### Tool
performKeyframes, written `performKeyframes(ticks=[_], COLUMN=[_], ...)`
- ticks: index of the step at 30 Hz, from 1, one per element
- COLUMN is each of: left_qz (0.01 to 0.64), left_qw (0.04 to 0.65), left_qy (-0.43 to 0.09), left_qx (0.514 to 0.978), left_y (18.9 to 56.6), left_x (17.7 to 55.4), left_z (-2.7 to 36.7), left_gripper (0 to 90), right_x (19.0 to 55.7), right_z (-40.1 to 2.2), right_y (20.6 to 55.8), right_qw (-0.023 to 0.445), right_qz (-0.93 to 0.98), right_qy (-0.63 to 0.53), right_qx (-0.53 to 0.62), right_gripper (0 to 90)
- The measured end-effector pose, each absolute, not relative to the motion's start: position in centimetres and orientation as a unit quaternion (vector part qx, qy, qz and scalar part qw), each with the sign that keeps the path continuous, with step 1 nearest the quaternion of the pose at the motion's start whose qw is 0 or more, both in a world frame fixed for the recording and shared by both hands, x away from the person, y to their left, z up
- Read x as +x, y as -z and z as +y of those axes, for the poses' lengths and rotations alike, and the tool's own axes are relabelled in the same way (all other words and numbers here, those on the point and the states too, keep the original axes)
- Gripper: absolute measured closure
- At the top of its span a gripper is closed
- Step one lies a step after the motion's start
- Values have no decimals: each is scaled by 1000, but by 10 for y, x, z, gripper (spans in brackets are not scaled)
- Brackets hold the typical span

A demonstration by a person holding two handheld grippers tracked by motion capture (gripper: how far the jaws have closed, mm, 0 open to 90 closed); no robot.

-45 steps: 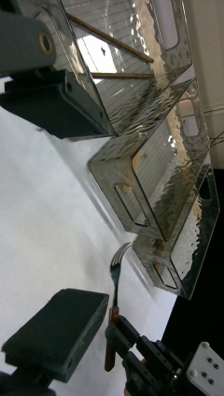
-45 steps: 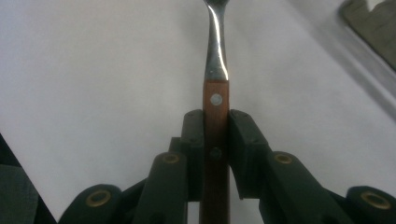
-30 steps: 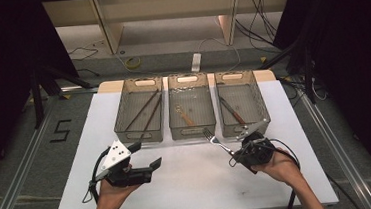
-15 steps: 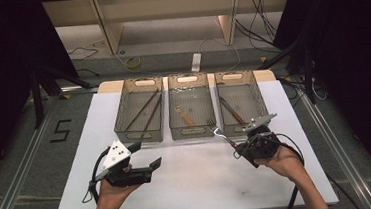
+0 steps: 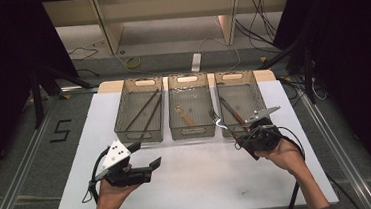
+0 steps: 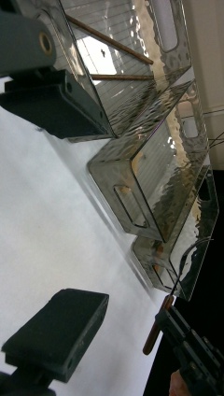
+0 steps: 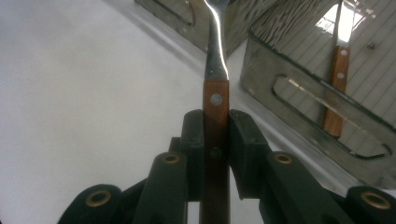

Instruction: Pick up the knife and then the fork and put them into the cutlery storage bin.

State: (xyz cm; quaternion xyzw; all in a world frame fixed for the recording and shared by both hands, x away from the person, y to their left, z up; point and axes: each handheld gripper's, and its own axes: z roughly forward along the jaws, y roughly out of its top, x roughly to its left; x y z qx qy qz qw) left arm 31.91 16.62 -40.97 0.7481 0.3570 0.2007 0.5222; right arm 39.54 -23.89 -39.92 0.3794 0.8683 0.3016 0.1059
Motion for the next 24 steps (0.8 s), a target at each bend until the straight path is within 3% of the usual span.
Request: performKeyframes(ticks=[24], left_qz=[358], left_qw=[523], left_qy=[-200], left_qx=[747], left_y=[410], left_x=[320], left_z=[167], left_gripper=[154], right_x=[448], right_z=[-253], right_y=[369], right_qw=[128], right_qz=[839], right_qy=[-316], right_qx=[424], right_gripper=[772])
